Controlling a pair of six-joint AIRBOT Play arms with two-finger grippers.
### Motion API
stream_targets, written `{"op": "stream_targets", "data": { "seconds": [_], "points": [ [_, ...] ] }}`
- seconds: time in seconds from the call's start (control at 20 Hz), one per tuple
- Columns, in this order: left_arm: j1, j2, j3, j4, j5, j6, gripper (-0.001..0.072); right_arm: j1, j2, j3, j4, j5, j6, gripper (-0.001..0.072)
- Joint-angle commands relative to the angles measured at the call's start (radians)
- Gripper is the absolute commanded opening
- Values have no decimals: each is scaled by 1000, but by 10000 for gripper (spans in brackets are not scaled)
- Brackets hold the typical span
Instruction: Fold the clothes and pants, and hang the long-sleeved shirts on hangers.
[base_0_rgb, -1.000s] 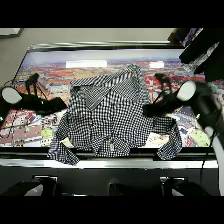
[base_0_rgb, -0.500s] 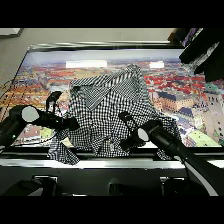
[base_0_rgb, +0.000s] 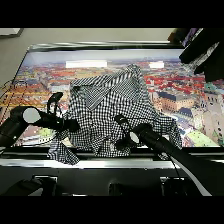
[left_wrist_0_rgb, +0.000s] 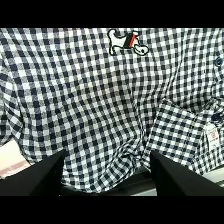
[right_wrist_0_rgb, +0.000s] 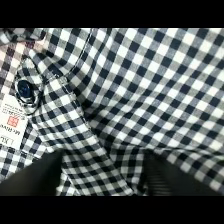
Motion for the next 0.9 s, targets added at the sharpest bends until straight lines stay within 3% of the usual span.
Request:
{"op": "stream_targets", "data": {
  "seconds": [0.0, 0.15, 0.35, 0.6, 0.85],
  "points": [
    [-1, 1, 0, -3, -3, 0, 602, 2, -8, 1, 4, -18, 16, 42],
    [-27, -7, 0, -56, -15, 0, 602, 2, 37, 10, -44, 39, 105, 30],
    [-178, -56, 0, -52, -6, -8, 602, 2, 132, 10, -76, 75, 233, 29],
    [-356, -197, 0, -52, 73, -69, 602, 2, 188, 10, -86, 121, 277, 29],
    [-417, -301, 0, -44, 114, -162, 602, 2, 232, 10, -92, 128, 345, 29]
  ]
}}
